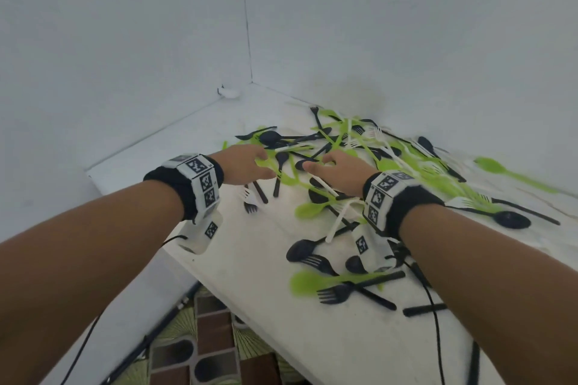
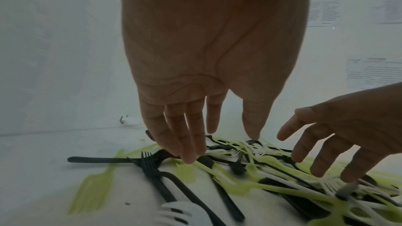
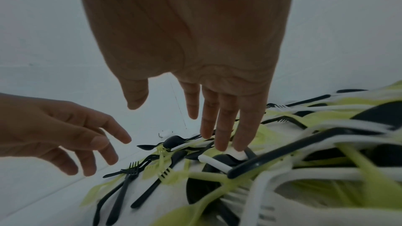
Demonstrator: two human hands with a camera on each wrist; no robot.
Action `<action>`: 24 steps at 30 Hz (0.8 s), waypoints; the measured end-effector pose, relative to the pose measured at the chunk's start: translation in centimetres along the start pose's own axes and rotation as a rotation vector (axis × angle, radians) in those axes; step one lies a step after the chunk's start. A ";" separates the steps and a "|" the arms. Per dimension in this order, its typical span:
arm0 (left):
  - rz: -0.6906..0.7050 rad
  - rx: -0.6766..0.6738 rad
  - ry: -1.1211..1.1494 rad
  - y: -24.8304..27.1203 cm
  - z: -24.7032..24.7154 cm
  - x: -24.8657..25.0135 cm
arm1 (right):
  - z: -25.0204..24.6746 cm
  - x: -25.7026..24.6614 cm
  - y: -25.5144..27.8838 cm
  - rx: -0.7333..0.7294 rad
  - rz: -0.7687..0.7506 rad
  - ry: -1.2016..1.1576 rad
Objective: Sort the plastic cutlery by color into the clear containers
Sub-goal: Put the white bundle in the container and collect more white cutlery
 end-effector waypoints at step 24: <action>0.255 -0.017 -0.045 -19.8 -6.1 -15.0 | 7.5 -10.5 -16.3 0.103 -0.024 -0.062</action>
Point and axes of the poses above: each hand's wrist, its own y-axis away from the middle knuckle, its own z-axis out of the palm, x = y × z, the point moved 4 cm from there along -y, towards the middle knuckle, and after that the axes turned 5 degrees about x, right-handed, at the moved point
